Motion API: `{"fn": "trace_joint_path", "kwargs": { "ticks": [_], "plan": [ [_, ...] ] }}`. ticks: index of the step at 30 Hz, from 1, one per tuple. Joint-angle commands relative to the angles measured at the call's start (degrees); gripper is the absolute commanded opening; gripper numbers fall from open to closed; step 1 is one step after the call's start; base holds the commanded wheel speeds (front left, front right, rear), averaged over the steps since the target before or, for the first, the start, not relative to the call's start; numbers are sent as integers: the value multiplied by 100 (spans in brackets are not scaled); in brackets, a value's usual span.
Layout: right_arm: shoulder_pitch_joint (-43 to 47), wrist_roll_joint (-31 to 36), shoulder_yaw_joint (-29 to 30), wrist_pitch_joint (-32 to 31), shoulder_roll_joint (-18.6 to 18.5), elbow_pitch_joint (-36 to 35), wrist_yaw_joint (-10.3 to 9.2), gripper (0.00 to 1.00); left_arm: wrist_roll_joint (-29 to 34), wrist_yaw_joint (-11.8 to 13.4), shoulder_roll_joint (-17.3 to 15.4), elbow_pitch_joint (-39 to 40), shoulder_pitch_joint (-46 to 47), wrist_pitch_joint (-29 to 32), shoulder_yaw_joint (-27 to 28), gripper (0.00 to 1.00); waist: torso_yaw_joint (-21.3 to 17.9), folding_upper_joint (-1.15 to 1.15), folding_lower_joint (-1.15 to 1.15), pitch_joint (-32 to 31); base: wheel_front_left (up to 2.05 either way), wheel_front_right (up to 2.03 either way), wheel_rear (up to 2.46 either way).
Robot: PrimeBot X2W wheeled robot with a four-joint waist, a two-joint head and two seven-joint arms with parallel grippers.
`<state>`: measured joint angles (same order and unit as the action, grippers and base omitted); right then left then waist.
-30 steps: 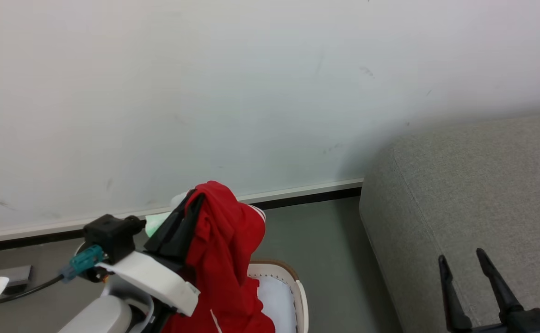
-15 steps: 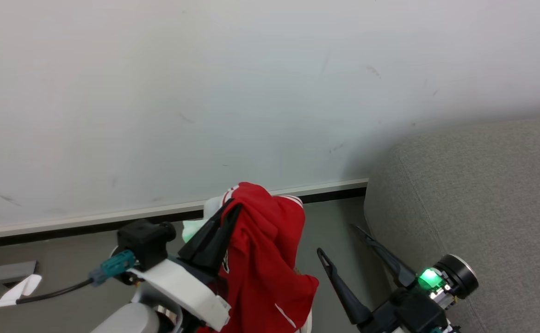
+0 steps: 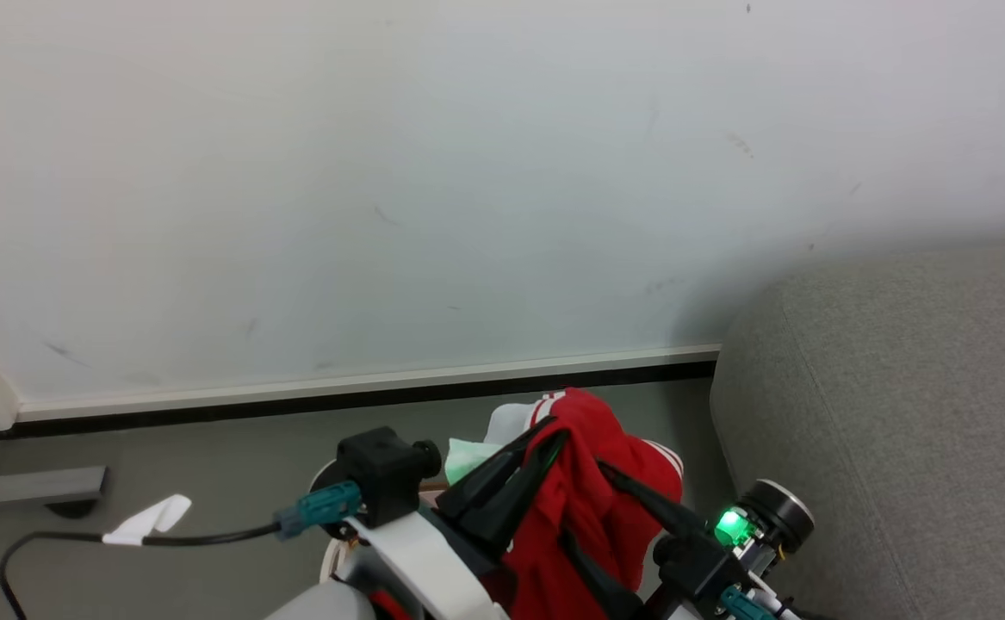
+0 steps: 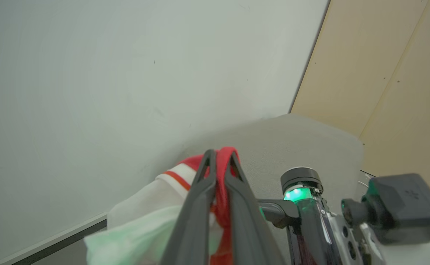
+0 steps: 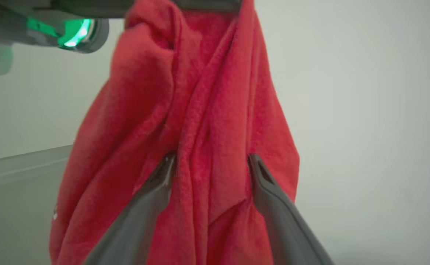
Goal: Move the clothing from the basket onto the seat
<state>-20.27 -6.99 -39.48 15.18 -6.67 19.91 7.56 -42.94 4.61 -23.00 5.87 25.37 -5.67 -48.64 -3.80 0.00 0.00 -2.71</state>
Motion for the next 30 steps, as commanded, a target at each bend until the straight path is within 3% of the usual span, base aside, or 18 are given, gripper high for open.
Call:
{"fn": "trace_joint_path", "kwargs": {
  "ticks": [1, 2, 3, 8, 9, 11, 12, 13, 14, 22, 30],
  "plan": [
    [-62, -140, -54, -4, 41, 161, -14, 100, 36, -30, -1, 40, 20, 19, -17, 0, 44, 0, 0, -22, 0, 0, 0],
    [-82, -254, -110, -4, 65, 292, -14, 46, 31, -46, 11, 62, 11, 43, -61, 0, 64, 0, 0, -29, 0, 0, 0],
    [-127, -355, -182, -4, 85, 351, -14, 0, 31, -47, 23, 79, 5, 61, -93, 0, 86, 0, 0, -35, 0, 0, 0],
    [-227, -821, -264, -4, 115, 436, -14, 0, 72, -4, 11, 11, -51, 41, -106, 0, 120, 0, 0, -46, 0, 0, 0],
    [-225, -854, -223, -4, 118, 421, -14, 0, 85, 15, 1, -17, -63, 10, -103, 7, 114, 0, 0, -41, 0, 0, 0],
    [-213, -880, -130, -3, 98, 381, -14, 0, 86, 29, -6, -80, -93, -28, -97, 29, 99, 0, 0, -32, 0, 0, 0],
    [-207, -877, -88, -3, 82, 363, -14, 0, 104, 43, -18, -124, -101, -62, -90, 46, 87, 0, 0, -26, 0, 0, 0],
    [-201, -882, -35, -3, 65, 344, -14, 0, 123, 57, -32, -165, -106, -89, -79, 80, 71, 0, 0, -18, 0, 0, 0],
    [-191, -885, 25, -3, 47, 328, -14, 0, 121, 70, -29, -217, -118, -111, -76, 100, 57, 0, 0, -10, 0, 0, 0],
    [-40, -810, 581, -3, -119, 127, -14, 0, 162, 63, 63, -605, -218, -337, -108, 100, -182, 0, 0, 84, 0, 0, 0],
    [58, -726, 1146, -4, -325, -85, -14, 0, 325, -45, 211, -1037, -284, -536, -357, 100, -735, 0, 0, 160, 0, 0, 0]
  ]
}}
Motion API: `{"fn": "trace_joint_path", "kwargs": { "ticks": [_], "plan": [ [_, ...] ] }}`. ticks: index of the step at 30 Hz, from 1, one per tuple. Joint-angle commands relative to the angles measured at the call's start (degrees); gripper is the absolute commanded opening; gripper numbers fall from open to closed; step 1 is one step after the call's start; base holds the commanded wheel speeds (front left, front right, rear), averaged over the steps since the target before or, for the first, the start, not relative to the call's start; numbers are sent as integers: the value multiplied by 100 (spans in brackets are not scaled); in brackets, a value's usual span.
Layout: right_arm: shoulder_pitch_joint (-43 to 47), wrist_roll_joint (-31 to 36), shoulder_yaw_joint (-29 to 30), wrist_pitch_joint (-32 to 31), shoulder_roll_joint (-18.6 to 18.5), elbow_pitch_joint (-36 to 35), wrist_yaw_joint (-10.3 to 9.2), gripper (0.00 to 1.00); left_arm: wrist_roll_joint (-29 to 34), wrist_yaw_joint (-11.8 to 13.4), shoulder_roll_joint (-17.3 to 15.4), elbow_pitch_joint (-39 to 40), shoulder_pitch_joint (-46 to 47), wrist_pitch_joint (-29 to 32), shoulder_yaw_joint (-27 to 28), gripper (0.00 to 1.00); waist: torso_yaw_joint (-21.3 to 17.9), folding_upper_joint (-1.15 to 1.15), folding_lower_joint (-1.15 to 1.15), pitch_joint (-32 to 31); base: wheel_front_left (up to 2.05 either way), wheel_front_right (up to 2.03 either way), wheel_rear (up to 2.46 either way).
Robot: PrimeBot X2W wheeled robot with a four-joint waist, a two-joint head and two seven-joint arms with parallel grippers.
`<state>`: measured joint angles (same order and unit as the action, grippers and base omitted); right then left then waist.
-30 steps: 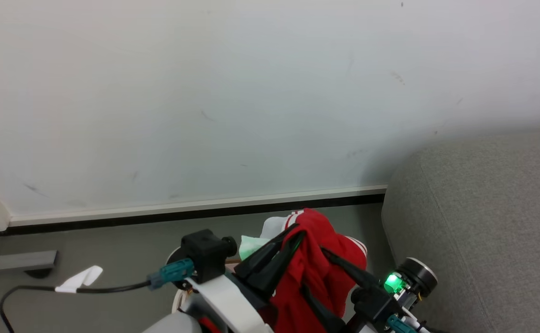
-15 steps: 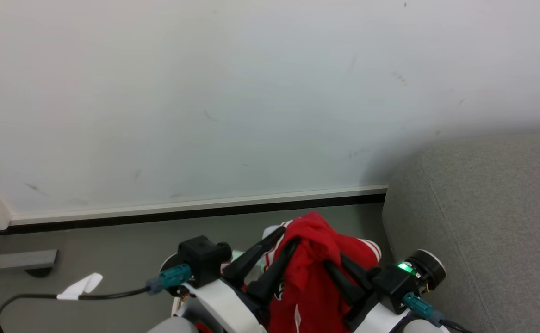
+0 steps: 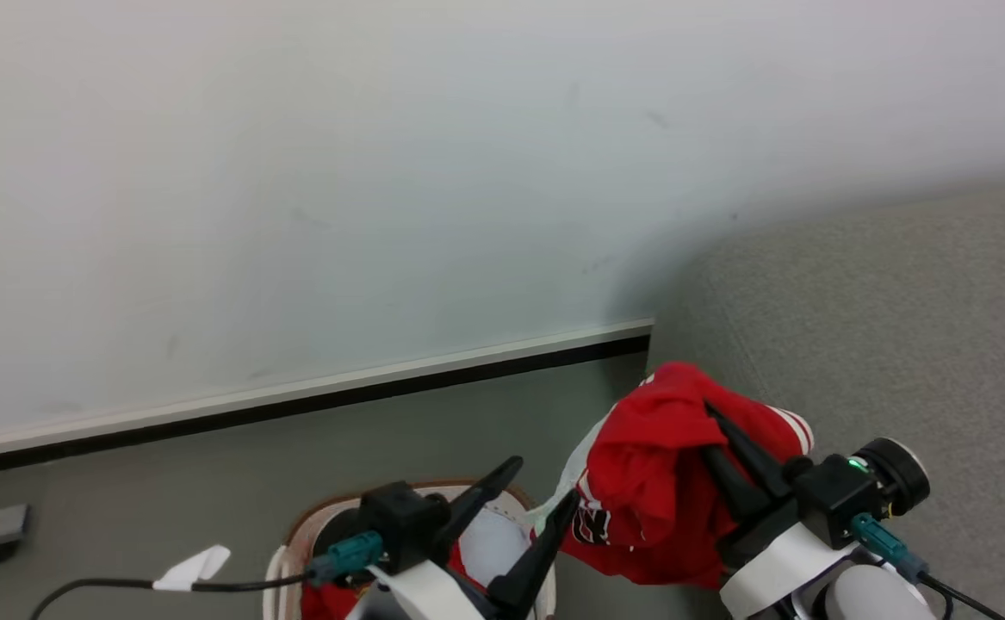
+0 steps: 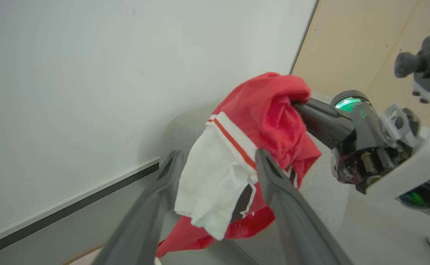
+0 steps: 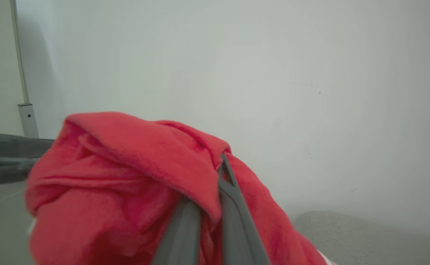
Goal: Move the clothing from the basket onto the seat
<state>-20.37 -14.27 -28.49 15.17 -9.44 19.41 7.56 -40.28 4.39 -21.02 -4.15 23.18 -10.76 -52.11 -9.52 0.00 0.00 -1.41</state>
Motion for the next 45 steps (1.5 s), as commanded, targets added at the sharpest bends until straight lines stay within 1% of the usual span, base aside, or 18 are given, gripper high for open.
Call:
{"fn": "trace_joint_path", "kwargs": {
  "ticks": [1, 6, 11, 16, 21, 23, 26, 30, 32, 35, 36, 37, 38, 39, 43, 45],
  "plan": [
    [74, 23, 121, -2, -80, -58, -14, 0, 84, -37, 32, -80, -67, -38, -51, 100, -245, 0, 0, 36, 0, 0, 0],
    [165, 98, 416, -2, -177, -182, -14, 0, 132, -114, 179, -278, -79, -134, -157, 100, -639, 0, 0, 63, 0, 0, 0],
    [256, 158, 724, -2, -281, -327, -14, 0, 147, -157, 284, -407, -59, -214, -200, 100, -947, 0, 0, 85, 0, 0, 0],
    [381, 204, 1002, -2, -364, -479, -14, 0, 162, -171, 310, -478, -32, -255, -200, 100, -1112, 0, 0, 131, 0, 0, 0],
    [458, 240, 1162, -3, -384, -602, -14, 0, 183, -186, 298, -490, 18, -264, -213, 100, -1149, 0, 0, 221, 0, 0, 0],
    [443, 245, 1236, -3, -362, -647, -14, 0, 205, -183, 271, -457, 80, -235, -211, 100, -1126, 0, 0, 348, 0, 0, 0],
    [293, 334, 1421, -3, -234, -733, -14, 0, 278, -208, 182, -373, 254, -179, -173, 100, -1045, 0, 0, 660, 0, 0, 0],
    [-62, 546, 1700, -3, -114, -850, -14, 0, 389, -254, -16, -161, 683, -52, -66, 100, -862, 0, 0, 1390, 0, 0, 0],
    [-347, 668, 1874, -3, -39, -903, -14, 0, 509, -296, -144, -45, 950, 21, -13, 100, -754, 0, 0, 1807, 0, 0, 0],
    [-901, 845, 2163, -23, -38, -838, -14, 0, 634, -383, -316, 121, 1339, 105, 100, 100, -595, 0, 0, 2400, 0, 0, 0],
    [-1102, 906, 2269, -37, -30, -791, -14, 0, 651, -405, -369, 156, 1447, 107, 133, 100, -554, 0, 0, 2555, 0, 0, 0],
    [-1102, 906, 2269, -37, -30, -791, -14, 0, 651, -405, -369, 156, 1447, 107, 133, 100, -554, 0, 0, 2555, 0, 0, 0],
    [-1555, 999, 2536, -151, -92, -706, -14, 0, 685, -450, -459, 234, 1641, 142, 192, 100, -464, 0, 0, 2864, 0, 0, 0],
    [-1555, 999, 2536, -151, -92, -706, -14, 0, 685, -450, -459, 234, 1641, 142, 192, 100, -464, 0, 0, 2864, 0, 0, 0],
    [-2604, 1159, 3086, -469, -362, -436, -14, 0, 752, -528, -593, 355, 1917, 187, 282, 100, -284, 0, 0, 3342, 0, 0, 0],
    [-3158, 1269, 3465, -681, -604, -287, -14, 0, 782, -562, -627, 405, 2027, 198, 302, 100, -169, 0, 0, 3548, 0, 0, 0]
  ]
}}
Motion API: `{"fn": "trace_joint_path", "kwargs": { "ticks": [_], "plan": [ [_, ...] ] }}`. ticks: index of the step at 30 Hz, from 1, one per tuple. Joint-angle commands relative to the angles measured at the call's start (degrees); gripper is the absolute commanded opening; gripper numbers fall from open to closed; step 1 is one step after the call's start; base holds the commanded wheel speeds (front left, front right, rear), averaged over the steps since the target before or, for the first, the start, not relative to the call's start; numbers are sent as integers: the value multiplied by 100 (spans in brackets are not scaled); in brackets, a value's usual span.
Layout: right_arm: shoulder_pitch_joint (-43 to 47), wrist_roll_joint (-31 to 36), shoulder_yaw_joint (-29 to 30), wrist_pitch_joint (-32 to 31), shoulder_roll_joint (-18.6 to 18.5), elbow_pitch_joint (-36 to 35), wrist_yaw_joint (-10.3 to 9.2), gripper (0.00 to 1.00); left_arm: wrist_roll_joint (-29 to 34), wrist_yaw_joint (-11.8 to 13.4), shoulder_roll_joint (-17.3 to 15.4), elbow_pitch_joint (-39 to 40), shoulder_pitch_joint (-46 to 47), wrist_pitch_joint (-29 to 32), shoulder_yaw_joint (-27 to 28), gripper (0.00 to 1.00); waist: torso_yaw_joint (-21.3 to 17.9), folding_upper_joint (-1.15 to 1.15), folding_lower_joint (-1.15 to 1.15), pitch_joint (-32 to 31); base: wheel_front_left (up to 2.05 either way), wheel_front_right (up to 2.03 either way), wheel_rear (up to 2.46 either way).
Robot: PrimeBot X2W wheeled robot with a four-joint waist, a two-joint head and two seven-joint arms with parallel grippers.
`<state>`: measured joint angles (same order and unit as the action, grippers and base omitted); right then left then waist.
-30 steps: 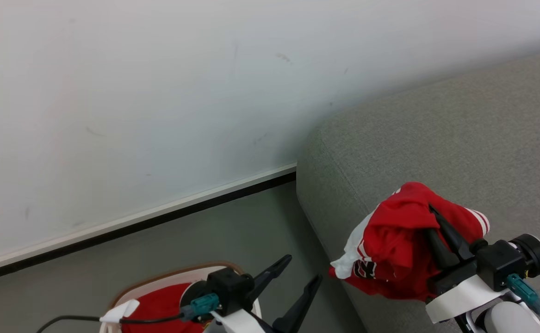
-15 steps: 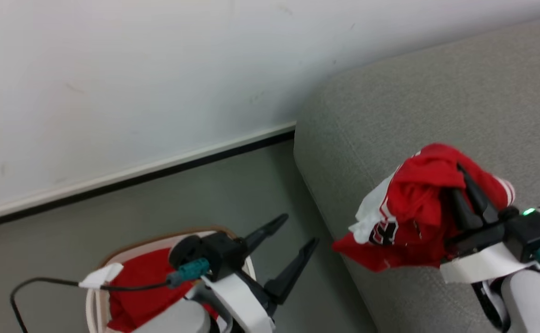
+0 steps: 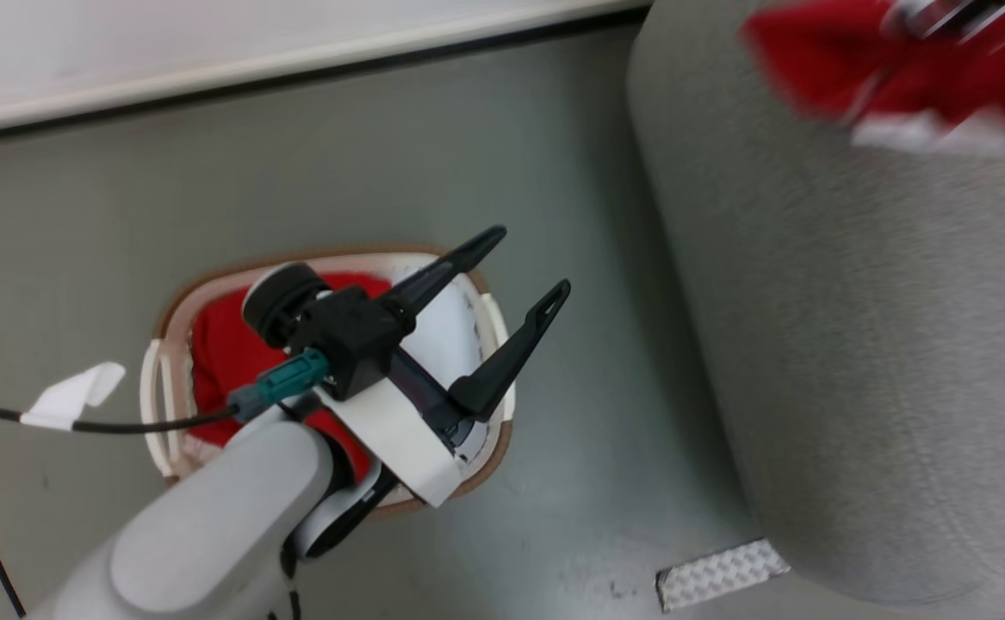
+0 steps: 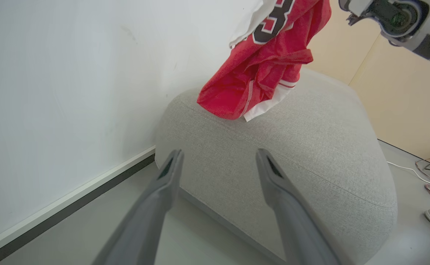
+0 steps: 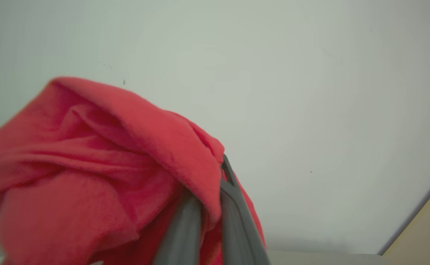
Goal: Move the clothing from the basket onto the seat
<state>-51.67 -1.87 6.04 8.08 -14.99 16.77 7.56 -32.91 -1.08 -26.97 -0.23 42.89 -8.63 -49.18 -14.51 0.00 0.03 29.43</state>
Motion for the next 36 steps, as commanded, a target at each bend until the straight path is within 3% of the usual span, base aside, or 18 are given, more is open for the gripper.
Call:
{"fn": "trace_joint_path", "kwargs": {
  "ticks": [1, 6, 10, 16, 20, 21, 22, 23, 24, 30, 36],
  "plan": [
    [-291, 100, 185, -90, -187, 58, -14, 0, 56, -32, -32, 26, 103, -23, 13, 100, 399, 0, -3, 550, 0, 0, 0],
    [-1223, 561, 1230, -581, -798, 395, -14, 0, 62, -54, 16, 77, 225, -127, 50, 100, 766, 0, -3, 909, 0, 0, 0],
    [-1298, 983, 1991, -815, -972, 762, -14, 0, 53, -75, 52, 12, 147, -217, 15, 100, 1008, 0, -3, 1039, 0, 0, 0],
    [-818, 1642, 3293, -724, -564, 1328, -14, 0, 6, -37, 60, -75, 45, -321, 31, 100, 1198, 0, -3, 1146, 0, 0, 0],
    [-522, 2010, 3820, -513, -197, 1634, -14, 1, -44, -12, 13, -149, -45, -371, 46, 100, 1179, 0, -3, 1044, 0, 0, 0],
    [-470, 2066, 3875, -433, -132, 1691, -14, 16, -56, -8, 0, -179, -82, -383, 51, 100, 1160, 0, -3, 995, 0, 0, 0],
    [-433, 2133, 3914, -356, -40, 1752, -14, 44, -85, -9, -9, -209, -116, -392, 55, 100, 1133, 0, -3, 932, 0, 0, 0],
    [-380, 2208, 3917, -287, 37, 1827, -14, 82, -102, 5, -18, -233, -145, -404, 64, 100, 1100, 0, -3, 859, 0, 0, 0],
    [-309, 2270, 3877, -242, 102, 1908, -14, 100, -126, 14, -18, -252, -178, -417, 71, 100, 1069, 0, -3, 779, 0, 0, 0],
    [278, 2493, 3234, 218, 320, 2252, -14, 100, -287, 94, 75, -458, -492, -506, 92, 100, 906, 0, -3, 89, 0, 0, 0],
    [1171, 2332, 2569, 598, 676, 2102, -14, 100, -452, 205, 143, -764, -996, -598, 162, 100, 762, 0, -3, -857, 0, 0, 0]
  ]
}}
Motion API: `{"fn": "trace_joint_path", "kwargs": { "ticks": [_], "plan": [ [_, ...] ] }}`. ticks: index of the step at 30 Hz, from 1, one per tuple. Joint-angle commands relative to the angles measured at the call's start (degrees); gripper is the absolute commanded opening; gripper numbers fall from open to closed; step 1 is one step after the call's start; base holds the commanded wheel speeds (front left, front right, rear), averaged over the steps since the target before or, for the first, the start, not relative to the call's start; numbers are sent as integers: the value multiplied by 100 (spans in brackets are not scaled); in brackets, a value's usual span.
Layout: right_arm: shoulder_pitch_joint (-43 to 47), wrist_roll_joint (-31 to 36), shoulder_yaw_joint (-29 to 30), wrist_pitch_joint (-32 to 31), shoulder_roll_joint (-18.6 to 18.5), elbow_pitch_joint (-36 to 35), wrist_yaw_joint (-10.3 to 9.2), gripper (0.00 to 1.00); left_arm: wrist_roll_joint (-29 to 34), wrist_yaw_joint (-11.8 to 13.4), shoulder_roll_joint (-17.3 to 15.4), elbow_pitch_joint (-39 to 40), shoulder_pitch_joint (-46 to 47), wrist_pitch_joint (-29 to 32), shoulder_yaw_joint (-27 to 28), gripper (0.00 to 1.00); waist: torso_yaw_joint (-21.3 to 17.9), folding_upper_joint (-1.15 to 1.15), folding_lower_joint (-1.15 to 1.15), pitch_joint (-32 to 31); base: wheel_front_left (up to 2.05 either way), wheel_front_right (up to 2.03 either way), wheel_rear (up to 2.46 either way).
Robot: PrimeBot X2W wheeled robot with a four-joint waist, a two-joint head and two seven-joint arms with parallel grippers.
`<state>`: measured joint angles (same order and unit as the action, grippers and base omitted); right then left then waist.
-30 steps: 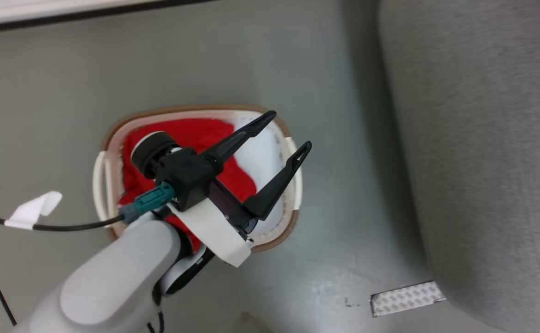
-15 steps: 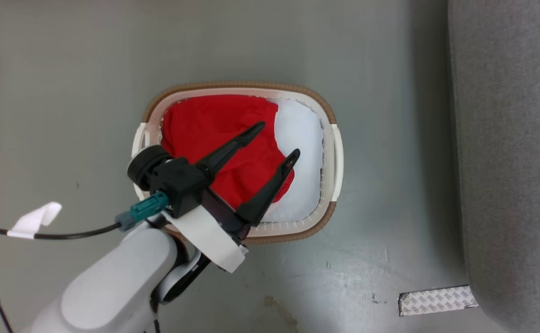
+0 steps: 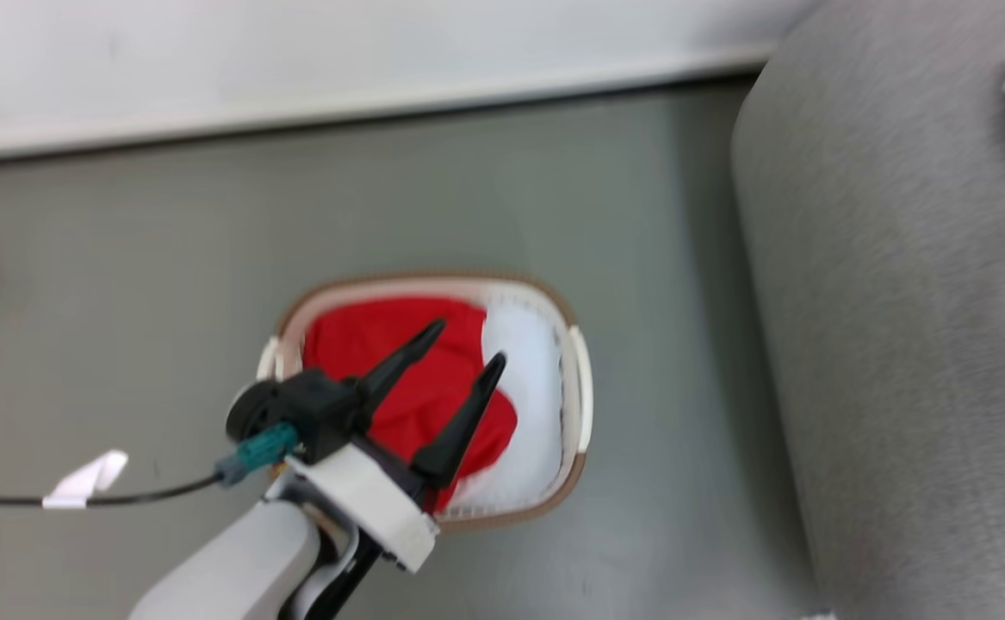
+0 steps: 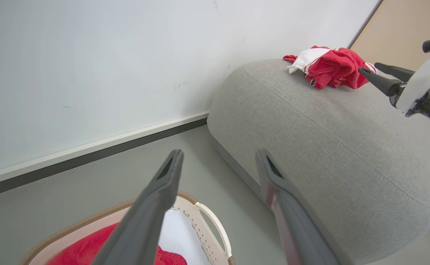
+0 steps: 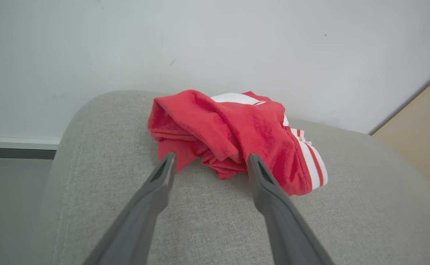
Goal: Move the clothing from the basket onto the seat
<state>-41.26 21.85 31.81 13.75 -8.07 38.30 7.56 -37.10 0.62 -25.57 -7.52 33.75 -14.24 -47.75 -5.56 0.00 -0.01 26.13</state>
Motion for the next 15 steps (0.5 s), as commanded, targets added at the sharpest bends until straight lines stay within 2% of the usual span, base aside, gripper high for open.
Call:
{"fn": "trace_joint_path", "kwargs": {
  "ticks": [1, 8, 15],
  "plan": [
    [292, -105, -124, 63, 29, -124, -14, 100, -58, 47, 10, -75, -173, -50, 35, 100, -144, 0, 1, -674, 0, 0, 0],
    [1398, -687, -854, 145, 349, -1001, -14, 100, -198, 247, 66, -352, -918, -89, 356, 100, -160, 0, 1, -1567, 0, 0, 0],
    [2703, -1353, -1546, 146, 512, -2069, -14, 100, 199, 339, 368, -379, -1892, -90, 1187, 100, -7, 0, 1, -2147, 0, 0, 0]
  ]
}}
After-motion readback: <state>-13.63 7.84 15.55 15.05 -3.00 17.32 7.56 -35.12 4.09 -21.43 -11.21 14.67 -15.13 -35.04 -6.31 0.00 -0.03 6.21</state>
